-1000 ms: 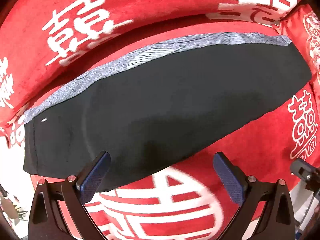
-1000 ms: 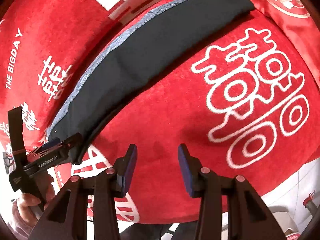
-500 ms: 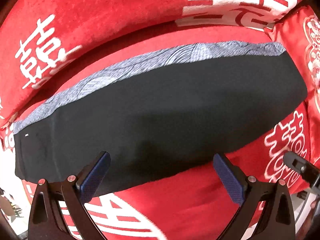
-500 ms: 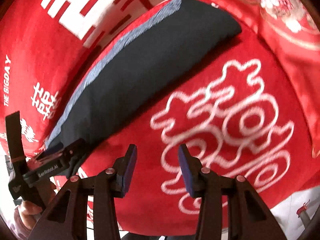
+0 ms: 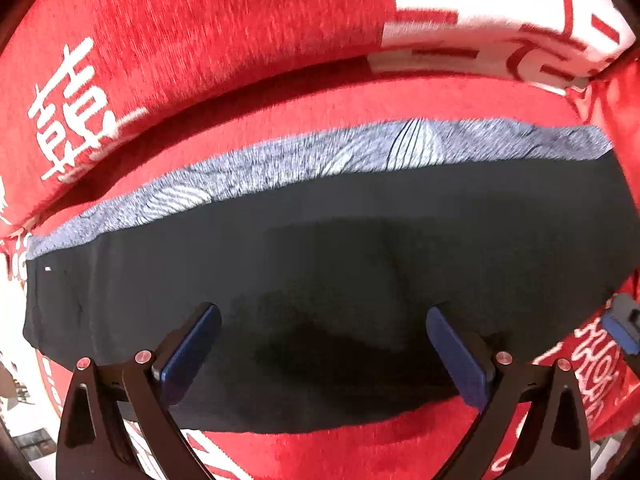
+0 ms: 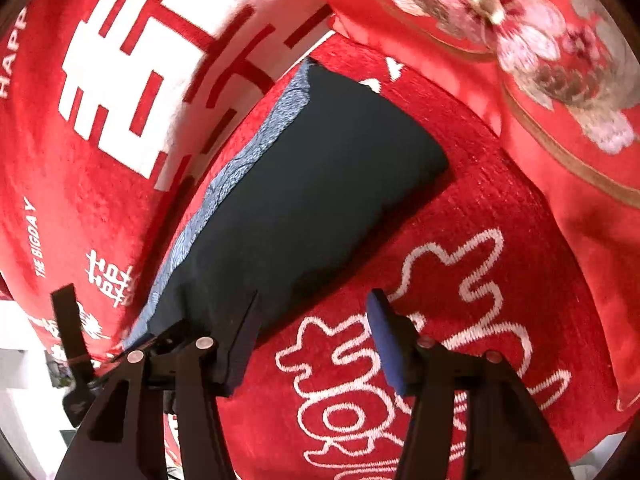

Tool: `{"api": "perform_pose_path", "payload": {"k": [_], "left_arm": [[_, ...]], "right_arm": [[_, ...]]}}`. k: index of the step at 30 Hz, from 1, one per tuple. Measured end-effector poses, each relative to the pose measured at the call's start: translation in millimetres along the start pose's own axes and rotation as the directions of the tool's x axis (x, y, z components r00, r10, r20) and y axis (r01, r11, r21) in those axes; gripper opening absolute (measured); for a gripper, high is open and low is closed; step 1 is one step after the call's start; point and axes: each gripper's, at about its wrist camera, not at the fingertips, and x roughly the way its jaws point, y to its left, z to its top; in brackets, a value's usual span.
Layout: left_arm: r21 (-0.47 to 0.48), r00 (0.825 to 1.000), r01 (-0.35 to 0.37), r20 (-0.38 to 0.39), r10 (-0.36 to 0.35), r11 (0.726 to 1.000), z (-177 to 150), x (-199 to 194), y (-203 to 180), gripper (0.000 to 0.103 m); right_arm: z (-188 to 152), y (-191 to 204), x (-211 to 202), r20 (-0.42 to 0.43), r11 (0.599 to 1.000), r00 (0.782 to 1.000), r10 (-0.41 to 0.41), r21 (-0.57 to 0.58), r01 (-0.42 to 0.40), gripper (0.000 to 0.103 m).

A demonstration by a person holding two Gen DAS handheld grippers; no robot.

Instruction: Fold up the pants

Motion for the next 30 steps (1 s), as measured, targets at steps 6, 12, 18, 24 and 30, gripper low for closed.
{"api": "perform_pose_path", "payload": {"k": [6, 12, 18, 24, 30], "left_arm": [[-0.024, 0.999, 0.024, 0.034, -0.023, 0.999, -10, 1, 2, 0.103], [-0.018, 0.999, 0.013, 0.051, -0.012, 1.0, -11, 1, -3, 0.103], [-0.031, 0.999, 0.017, 0.05, -0.016, 0.999, -12, 0, -2, 0.103], [-0.028, 0.999, 0.016, 0.051, -0.015, 0.999, -2, 4, -3, 0.103], [-0.028, 0.999, 0.018, 0.051, -0.017, 0.999, -3, 2, -3, 0.103]], "right_arm": [[5, -20, -1, 0.061, 0.994, 0.994, 0.093, 0.057, -0.097, 0.058], [23, -19, 9, 0.148, 0.982, 0.978, 0.144, 0.101, -0.16, 0.06], [35, -10, 20, 0.164, 0.979, 0.976, 0.14, 0.127, -0.161, 0.06], [39, -1, 22, 0.134, 0.989, 0.985, 0.109, 0.084, -0.121, 0.059], [41, -2, 27, 0.128, 0.991, 0.986, 0.11, 0.064, -0.119, 0.059]]}}
